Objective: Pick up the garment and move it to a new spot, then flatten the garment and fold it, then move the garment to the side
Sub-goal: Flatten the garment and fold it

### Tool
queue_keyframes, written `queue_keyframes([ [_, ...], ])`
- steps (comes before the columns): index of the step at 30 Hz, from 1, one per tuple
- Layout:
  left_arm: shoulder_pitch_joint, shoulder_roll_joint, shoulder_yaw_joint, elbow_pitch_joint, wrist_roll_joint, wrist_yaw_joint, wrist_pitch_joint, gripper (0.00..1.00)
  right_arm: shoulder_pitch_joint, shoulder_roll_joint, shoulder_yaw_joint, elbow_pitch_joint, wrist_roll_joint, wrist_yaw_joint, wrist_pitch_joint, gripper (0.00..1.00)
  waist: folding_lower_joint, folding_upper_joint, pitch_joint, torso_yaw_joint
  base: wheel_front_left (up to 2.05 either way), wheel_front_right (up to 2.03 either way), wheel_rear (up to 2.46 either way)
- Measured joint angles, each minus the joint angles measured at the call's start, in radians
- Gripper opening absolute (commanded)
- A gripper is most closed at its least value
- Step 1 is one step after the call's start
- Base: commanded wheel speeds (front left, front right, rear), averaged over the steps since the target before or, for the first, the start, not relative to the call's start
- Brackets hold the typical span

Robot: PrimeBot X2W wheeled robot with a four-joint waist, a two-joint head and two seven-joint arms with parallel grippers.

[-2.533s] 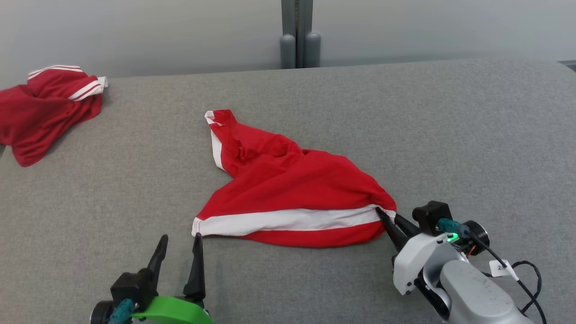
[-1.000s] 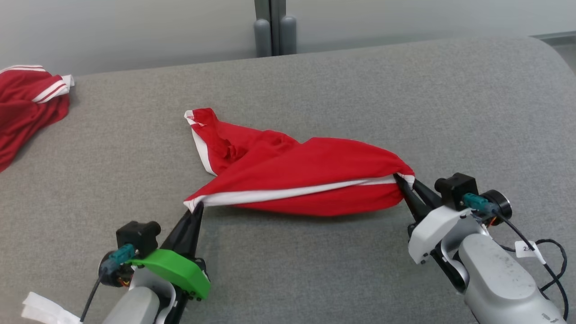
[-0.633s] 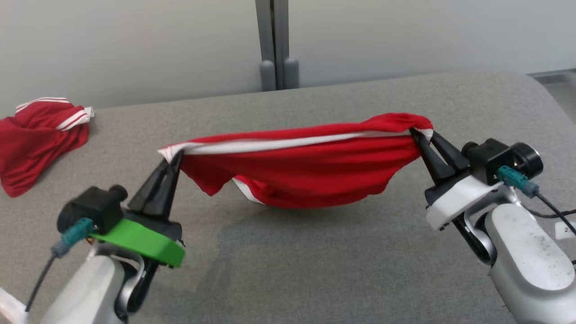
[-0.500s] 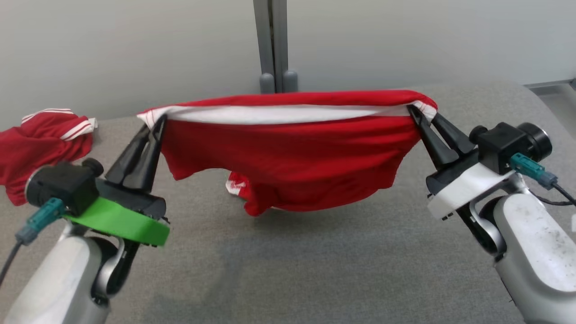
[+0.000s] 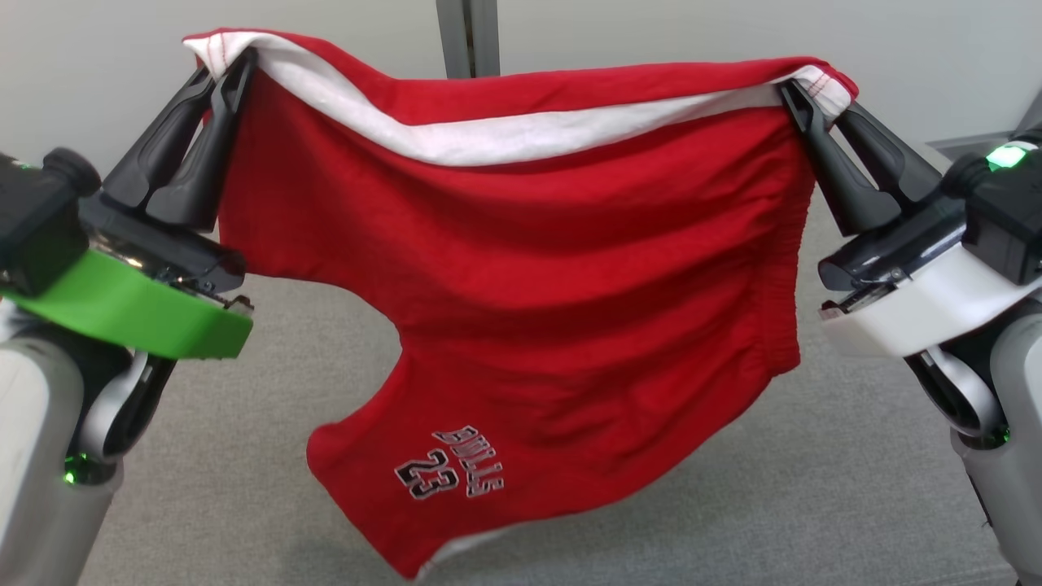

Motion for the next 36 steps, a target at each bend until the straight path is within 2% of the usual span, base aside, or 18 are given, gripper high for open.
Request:
queue_keyframes([
  [6,-0.102,-0.002,-0.036,0.100,-0.022,-0.023,0.058,0.00,-0.092,0.002,0.033,0.058,0.021,0.000,0.021,0.00,0.0000,0.0000,0.066,-0.001,0.00,0.00,0.00],
  [10,-0.249,-0.008,-0.061,0.200,-0.025,-0.037,0.073,0.00,-0.237,0.016,0.053,0.173,0.025,0.000,0.002,0.00,0.0000,0.0000,0.138,-0.002,0.00,0.00,0.00],
  [13,-0.395,-0.019,-0.072,0.288,-0.004,-0.044,0.059,0.00,-0.384,0.031,0.061,0.278,-0.035,0.000,-0.042,0.00,0.0000,0.0000,0.198,-0.003,0.00,0.00,0.00],
  [19,-0.704,-0.105,-0.095,0.490,0.063,-0.048,-0.067,0.00,-0.697,0.107,0.037,0.528,-0.206,0.000,-0.213,0.00,0.0000,0.0000,0.331,-0.006,0.00,0.00,0.00],
  [23,-0.810,-0.163,-0.130,0.625,0.113,-0.048,-0.178,0.00,-0.800,0.174,0.012,0.682,-0.281,0.000,-0.314,0.00,0.0001,0.0000,0.420,-0.005,0.00,0.00,0.00],
  [29,-0.819,-0.215,-0.161,0.741,0.113,-0.048,-0.286,0.00,-0.806,0.249,-0.010,0.783,-0.327,0.000,-0.358,0.00,0.0002,0.0000,0.539,0.000,0.00,0.00,0.00],
  [33,-0.741,-0.214,-0.178,0.719,0.107,-0.049,-0.304,0.00,-0.706,0.257,0.013,0.714,-0.309,0.000,-0.359,0.00,0.0002,0.0000,0.599,0.004,0.00,0.00,0.00],
  [36,-0.658,-0.205,-0.145,0.625,0.097,-0.049,-0.307,0.00,-0.608,0.244,0.026,0.637,-0.296,0.000,-0.359,0.00,0.0002,0.0000,0.624,0.008,0.00,0.00,0.00],
])
